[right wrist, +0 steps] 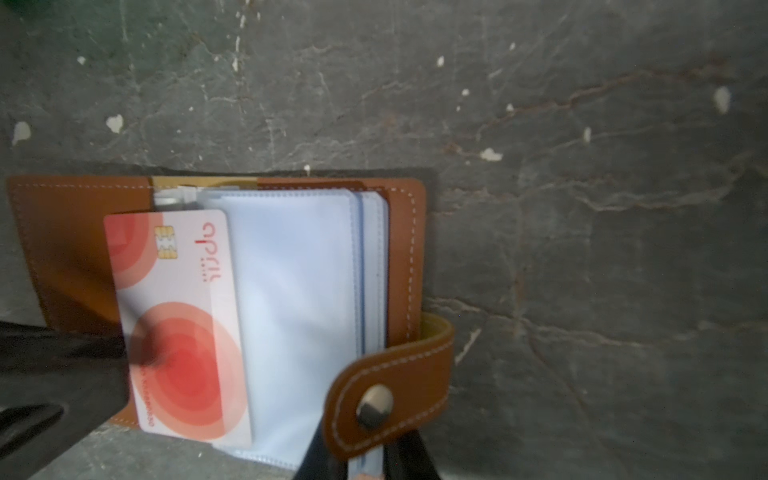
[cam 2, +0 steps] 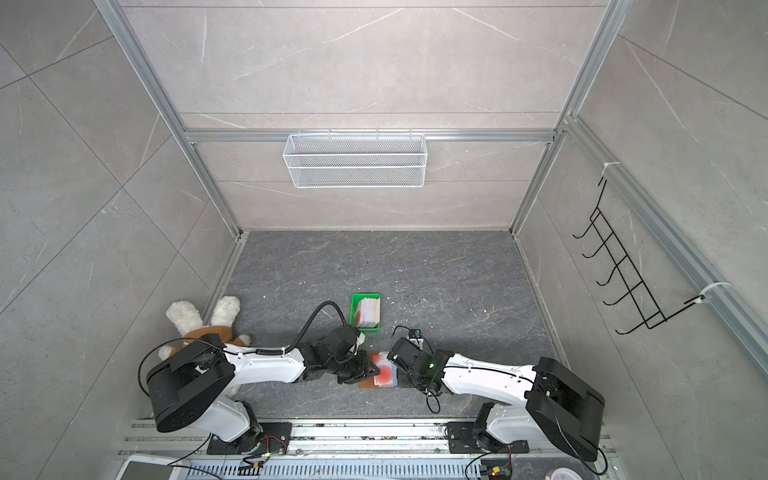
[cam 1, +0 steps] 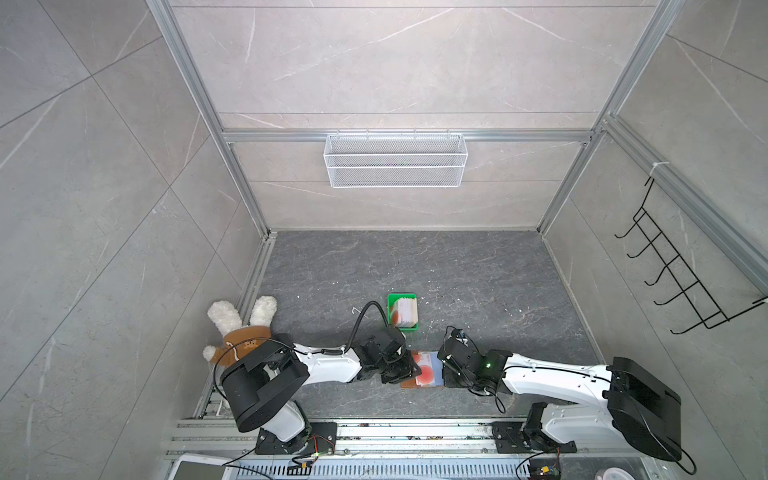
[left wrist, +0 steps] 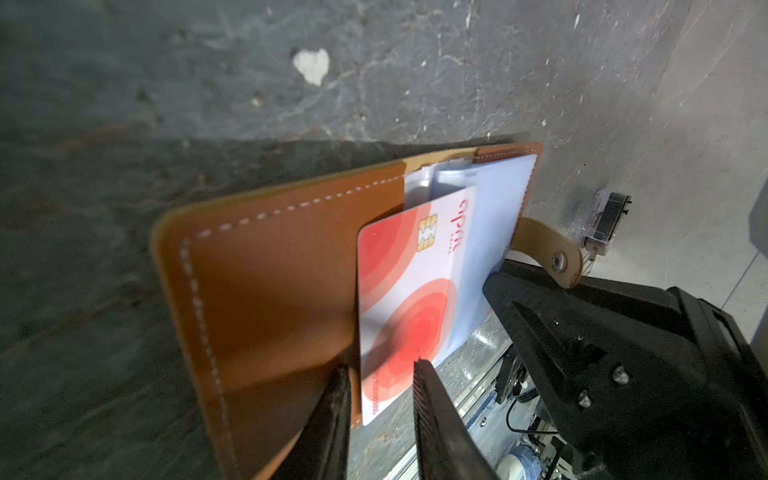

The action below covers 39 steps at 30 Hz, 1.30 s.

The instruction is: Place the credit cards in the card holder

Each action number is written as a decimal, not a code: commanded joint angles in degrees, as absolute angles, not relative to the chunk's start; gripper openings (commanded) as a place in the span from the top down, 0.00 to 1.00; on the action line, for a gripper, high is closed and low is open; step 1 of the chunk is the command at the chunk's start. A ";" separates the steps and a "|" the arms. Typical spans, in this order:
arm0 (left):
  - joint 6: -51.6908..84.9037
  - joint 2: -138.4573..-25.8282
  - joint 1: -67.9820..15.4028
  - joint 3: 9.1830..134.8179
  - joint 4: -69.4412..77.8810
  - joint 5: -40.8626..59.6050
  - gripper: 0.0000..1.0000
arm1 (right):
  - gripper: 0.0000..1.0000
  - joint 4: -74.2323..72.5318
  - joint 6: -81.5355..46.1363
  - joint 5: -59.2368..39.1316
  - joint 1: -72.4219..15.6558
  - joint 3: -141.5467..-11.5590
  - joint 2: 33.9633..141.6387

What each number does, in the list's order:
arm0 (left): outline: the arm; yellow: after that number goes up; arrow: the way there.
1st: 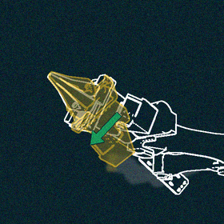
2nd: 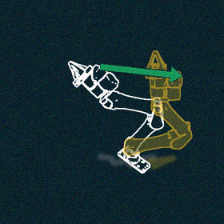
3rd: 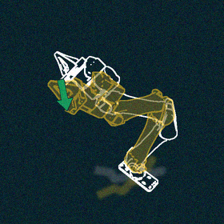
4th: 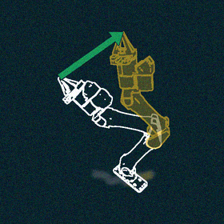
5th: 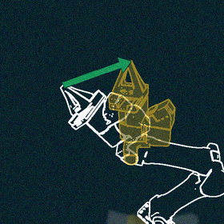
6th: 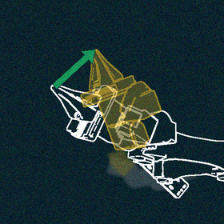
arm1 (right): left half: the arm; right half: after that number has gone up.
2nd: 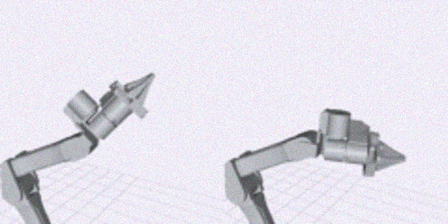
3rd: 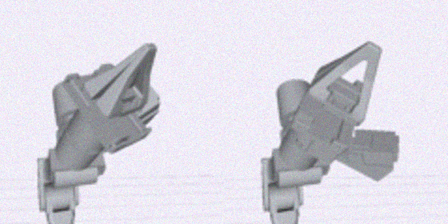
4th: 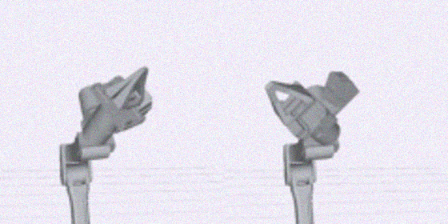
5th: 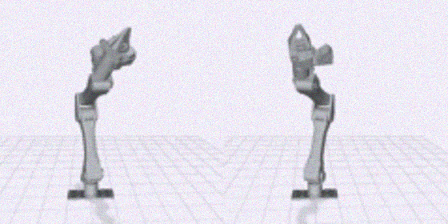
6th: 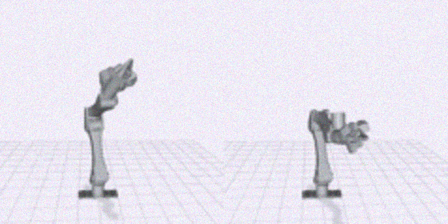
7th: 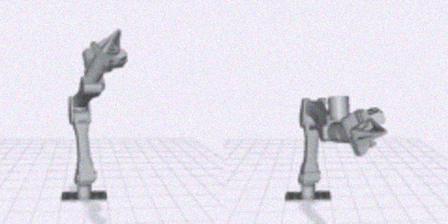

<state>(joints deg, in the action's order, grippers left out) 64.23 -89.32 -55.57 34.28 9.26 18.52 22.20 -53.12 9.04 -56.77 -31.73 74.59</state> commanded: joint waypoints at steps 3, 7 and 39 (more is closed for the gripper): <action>62.69 -91.75 -55.37 35.97 9.49 18.59 0.72 | 0.82 24.08 -54.14 10.20 -56.95 -29.80 77.39; 62.67 -92.14 -55.37 36.22 11.22 19.07 0.75 | 0.83 24.08 -54.14 10.28 -57.04 -29.86 77.59; 63.91 -93.83 -55.49 35.80 14.70 20.19 0.77 | 0.87 26.67 -56.43 13.05 -57.09 -28.56 68.76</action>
